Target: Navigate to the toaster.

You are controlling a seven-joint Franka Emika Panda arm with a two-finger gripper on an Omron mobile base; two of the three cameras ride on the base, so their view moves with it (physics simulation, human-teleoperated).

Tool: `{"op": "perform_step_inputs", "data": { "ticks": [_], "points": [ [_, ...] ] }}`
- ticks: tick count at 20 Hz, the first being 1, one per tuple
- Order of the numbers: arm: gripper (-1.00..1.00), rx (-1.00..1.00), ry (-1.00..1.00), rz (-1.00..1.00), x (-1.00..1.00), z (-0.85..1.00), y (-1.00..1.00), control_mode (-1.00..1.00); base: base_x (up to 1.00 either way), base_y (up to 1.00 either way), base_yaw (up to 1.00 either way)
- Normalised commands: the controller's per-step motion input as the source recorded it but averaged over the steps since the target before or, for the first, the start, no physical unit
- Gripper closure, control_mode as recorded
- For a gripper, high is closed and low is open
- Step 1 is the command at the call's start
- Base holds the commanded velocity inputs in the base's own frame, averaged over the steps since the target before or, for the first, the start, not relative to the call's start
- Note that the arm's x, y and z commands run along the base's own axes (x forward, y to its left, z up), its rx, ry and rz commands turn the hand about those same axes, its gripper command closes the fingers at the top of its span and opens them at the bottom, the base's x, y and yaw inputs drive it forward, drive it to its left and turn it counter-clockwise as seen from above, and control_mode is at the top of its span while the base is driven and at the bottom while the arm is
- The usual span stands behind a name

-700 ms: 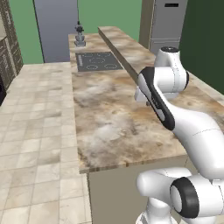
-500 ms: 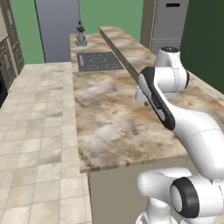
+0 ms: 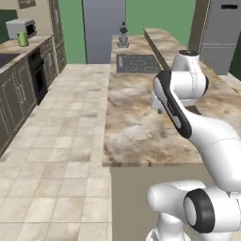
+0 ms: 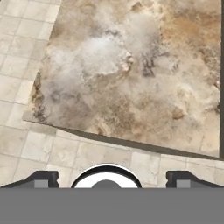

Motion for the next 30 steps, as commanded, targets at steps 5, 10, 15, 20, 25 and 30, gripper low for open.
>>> {"op": "perform_step_inputs", "data": {
  "ticks": [5, 10, 15, 20, 25, 30],
  "points": [
    [-1.00, 0.00, 0.00, 0.00, 0.00, 0.00, 0.00, 1.00, -0.57, 0.00, 0.50],
    [-1.00, 0.00, 0.00, 0.00, 0.00, 0.00, 0.00, 1.00, -0.36, 0.00, 0.55],
    [-1.00, 0.00, 0.00, 0.00, 0.00, 0.00, 0.00, 1.00, -0.22, 0.00, 0.58],
    [-1.00, 0.00, 0.00, 0.00, 0.00, 0.00, 0.00, 1.00, -0.01, 0.00, 0.52],
    [-1.00, 0.00, 0.00, 0.00, 0.00, 0.00, 0.00, 1.00, 0.04, 0.12, 0.41],
    [-1.00, 0.00, 0.00, 0.00, 0.00, 0.00, 0.00, 1.00, 0.03, 0.22, 0.45]
  ]
}}
